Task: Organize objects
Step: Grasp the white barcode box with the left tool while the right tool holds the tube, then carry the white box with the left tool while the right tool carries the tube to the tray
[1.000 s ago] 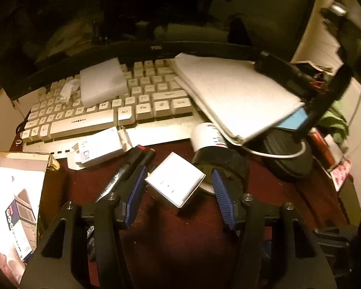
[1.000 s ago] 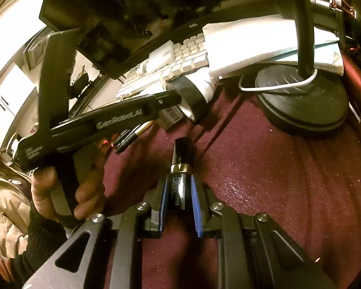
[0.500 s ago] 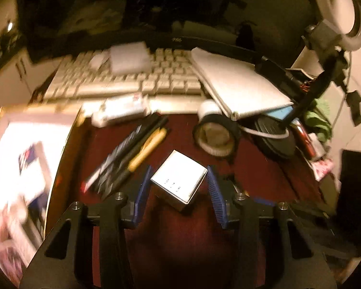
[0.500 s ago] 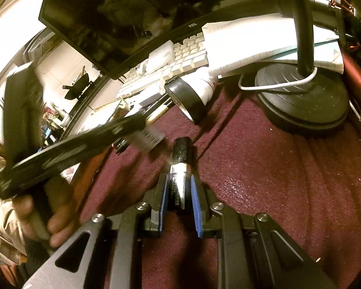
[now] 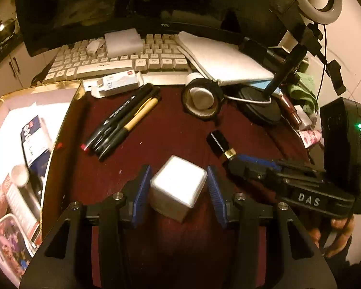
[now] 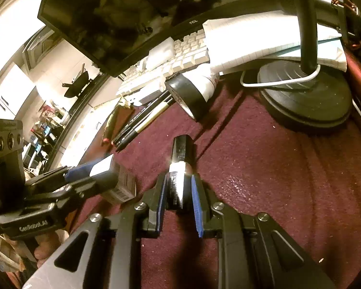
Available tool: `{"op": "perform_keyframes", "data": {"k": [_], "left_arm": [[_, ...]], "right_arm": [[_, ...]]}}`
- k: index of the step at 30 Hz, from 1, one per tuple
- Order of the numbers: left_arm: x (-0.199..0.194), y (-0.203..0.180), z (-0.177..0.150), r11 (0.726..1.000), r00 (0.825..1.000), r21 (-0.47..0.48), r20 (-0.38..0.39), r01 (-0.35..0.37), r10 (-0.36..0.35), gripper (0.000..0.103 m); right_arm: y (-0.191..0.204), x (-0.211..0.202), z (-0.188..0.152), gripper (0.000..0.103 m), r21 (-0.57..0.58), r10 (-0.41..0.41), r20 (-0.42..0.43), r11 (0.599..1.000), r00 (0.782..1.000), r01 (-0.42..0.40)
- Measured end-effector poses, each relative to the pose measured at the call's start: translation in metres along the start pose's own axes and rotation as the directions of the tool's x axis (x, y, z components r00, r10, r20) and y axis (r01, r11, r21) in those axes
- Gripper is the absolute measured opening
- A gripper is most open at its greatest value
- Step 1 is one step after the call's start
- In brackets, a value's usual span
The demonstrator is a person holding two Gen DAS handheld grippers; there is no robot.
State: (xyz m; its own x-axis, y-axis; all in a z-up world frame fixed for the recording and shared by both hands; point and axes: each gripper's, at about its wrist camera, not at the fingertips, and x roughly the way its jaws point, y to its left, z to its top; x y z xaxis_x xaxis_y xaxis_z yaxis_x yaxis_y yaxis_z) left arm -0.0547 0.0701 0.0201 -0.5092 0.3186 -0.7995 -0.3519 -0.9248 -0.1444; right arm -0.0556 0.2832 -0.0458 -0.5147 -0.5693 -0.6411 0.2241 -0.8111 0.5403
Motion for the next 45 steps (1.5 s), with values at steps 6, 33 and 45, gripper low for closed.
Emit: {"op": "perform_keyframes", "data": {"k": [6,33,45], "left_arm": [[-0.012,-0.002,-0.013,0.998,0.999,0.055,0.042,-0.035,0.033,0.048],[-0.056,0.016,-0.041,0.991,0.977,-0.053,0.186,0.121,-0.109,0.036],[-0.117,0.09,-0.053,0.965,0.952,-0.223,0.3,0.135,-0.064,0.036]], "right_arm": [[0.0,0.003,0.004,0.026,-0.004,0.011,-0.001,1.0,1.0,-0.011],[0.027,-0.005,-0.002,0.019,-0.05,-0.074,0.041,0.996,0.996,0.076],[0.123,0.007,0.01,0.007,-0.273,-0.02,0.061,0.961,0.998,0.036]]}}
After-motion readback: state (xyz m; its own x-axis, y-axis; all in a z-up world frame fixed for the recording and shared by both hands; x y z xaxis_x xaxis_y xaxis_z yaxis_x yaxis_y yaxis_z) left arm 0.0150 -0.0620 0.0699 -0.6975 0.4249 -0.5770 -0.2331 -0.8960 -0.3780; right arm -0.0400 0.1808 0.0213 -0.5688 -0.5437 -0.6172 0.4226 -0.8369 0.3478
